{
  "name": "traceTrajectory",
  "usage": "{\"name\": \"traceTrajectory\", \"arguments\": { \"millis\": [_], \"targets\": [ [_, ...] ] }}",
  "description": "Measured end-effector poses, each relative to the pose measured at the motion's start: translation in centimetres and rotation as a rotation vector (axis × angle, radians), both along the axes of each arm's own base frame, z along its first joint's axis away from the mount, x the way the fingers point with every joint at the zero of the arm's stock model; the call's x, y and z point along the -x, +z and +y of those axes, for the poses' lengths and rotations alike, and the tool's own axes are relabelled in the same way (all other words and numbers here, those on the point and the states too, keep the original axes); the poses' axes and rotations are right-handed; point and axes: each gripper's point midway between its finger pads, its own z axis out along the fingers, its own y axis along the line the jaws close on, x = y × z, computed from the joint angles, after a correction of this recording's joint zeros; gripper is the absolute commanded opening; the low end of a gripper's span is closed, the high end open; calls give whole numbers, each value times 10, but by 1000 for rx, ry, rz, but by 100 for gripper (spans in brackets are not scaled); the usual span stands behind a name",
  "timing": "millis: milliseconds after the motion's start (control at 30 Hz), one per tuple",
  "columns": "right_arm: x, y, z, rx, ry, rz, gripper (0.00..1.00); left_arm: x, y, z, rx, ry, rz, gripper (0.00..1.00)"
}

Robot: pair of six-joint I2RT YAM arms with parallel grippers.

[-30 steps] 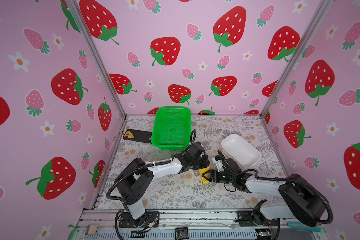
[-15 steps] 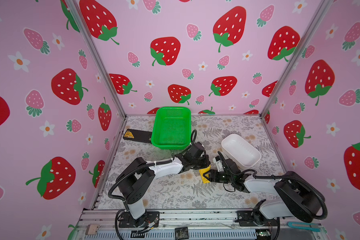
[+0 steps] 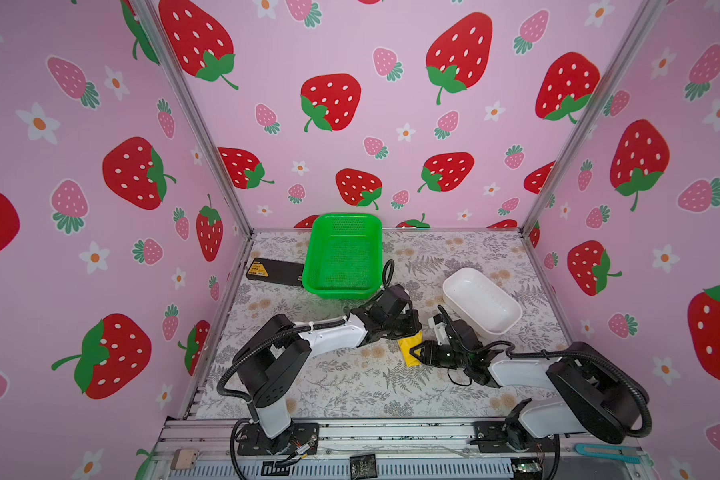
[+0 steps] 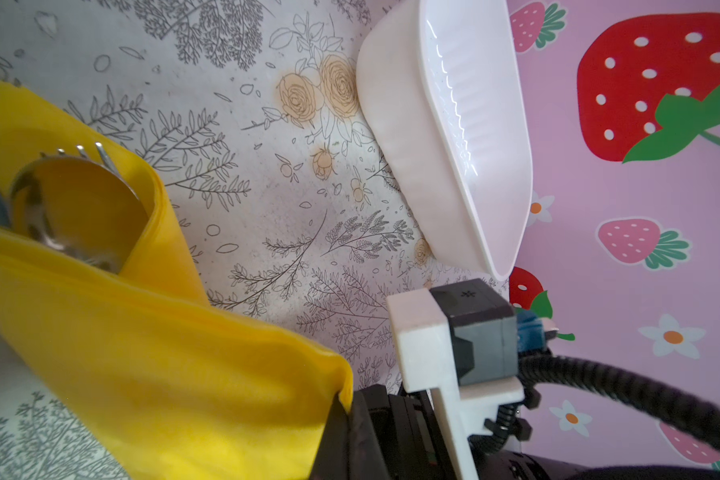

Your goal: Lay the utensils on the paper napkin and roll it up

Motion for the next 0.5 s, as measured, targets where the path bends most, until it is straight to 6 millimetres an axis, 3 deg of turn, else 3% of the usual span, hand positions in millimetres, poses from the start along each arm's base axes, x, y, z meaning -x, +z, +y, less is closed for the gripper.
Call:
{"name": "traceTrajectory", "arguments": {
  "millis": [500],
  "targets": [
    [2,-3,-2,-4,-26,40,30,2,-1,-2,0,-2,9,2]
  ]
}}
